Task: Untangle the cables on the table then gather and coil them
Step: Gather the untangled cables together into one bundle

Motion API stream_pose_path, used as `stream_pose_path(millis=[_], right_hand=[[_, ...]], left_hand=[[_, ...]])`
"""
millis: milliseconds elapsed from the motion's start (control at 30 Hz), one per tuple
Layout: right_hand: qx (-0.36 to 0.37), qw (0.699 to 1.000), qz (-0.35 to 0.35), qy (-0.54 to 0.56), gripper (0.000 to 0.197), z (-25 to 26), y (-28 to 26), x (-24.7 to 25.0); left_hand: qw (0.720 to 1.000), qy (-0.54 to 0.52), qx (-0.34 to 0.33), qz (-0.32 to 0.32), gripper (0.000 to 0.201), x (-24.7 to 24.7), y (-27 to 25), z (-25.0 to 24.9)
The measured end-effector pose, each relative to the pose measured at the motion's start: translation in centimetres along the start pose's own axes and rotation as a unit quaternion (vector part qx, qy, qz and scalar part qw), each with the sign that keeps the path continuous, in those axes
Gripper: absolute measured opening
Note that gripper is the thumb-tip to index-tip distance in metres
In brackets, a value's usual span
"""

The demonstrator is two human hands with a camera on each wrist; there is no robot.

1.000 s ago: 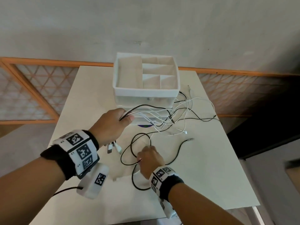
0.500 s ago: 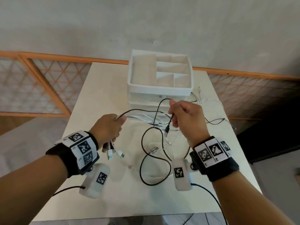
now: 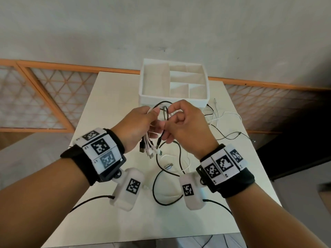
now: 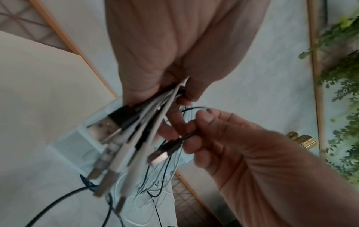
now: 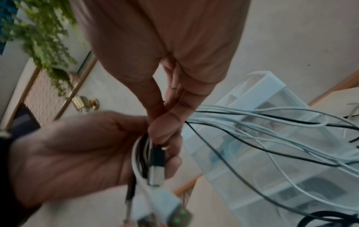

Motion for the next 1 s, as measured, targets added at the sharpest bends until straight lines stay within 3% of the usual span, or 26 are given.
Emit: stream_pose_path(millis=[100,233,333,433,567,633,667,767,800,833,900,1000], right_hand=[[0.01,1.0,-0.012,-0.02,0.035,-0.5,-0.3,-0.9],[0.019,0.996,-0.022,-0.078,0.027,-0.6,0.2,-1.2],[0.013,0.993,0.039,-0.113,0.017,-1.1,0.5,-1.7],[-0.008,0.981,0.087,-0.175,0.026,-2.6,0.4,-2.4],[-0.007,0.98,-0.009,-0.201,0.035,-4.1,1.2,-2.2],[-0.013,0.973,-0.017,-0.231,0.021,-5.3,1.9,-2.3],[-0.037,0.967,-0.009,-0.253,0.016,-6.6,2.3,-2.1],[-0.206,0.923,0.053,-0.321,0.033,-11.7,2.2,-1.0],[-0.228,0.913,0.06,-0.332,0.038,-12.2,2.0,-0.4],[-0.217,0.91,0.061,-0.347,0.039,-11.5,2.3,0.1],[-0.126,0.919,0.043,-0.37,0.035,-7.1,3.3,1.4],[0.051,0.962,-0.066,-0.261,0.029,2.6,3.7,3.9]], left_hand=[[0.999,0.033,0.016,0.015,0.026,0.0,-0.2,0.1],[0.992,0.121,0.021,-0.006,0.028,0.1,-0.4,0.5],[0.986,0.165,0.004,-0.02,0.028,0.9,-0.1,0.4],[0.978,0.207,-0.017,-0.015,0.033,1.4,-0.4,-0.5],[0.98,0.186,-0.043,0.048,0.028,0.8,-1.3,-1.9],[0.982,0.153,-0.067,0.088,0.021,0.4,-1.9,-2.8],[0.98,0.142,-0.088,0.103,0.015,0.2,-2.2,-3.4],[0.972,0.161,-0.13,0.107,0.006,0.4,-2.5,-4.7],[0.97,0.186,-0.12,0.097,0.007,0.7,-2.4,-4.6],[0.968,0.214,-0.099,0.084,0.009,1.1,-2.1,-4.1],[0.964,0.261,-0.039,0.036,0.014,2.2,-1.5,-2.2],[0.973,0.216,0.045,-0.074,0.012,4.0,-0.5,0.4]])
Point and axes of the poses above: each hand's wrist, its own y-axis towards the middle knuckle, its own x-axis out of the back of the hand, z = x × y, the point moved 5 cm from there along y, towards the middle knuckle, and after that the axes turned 4 degrees about z, right-handed, at the moved point
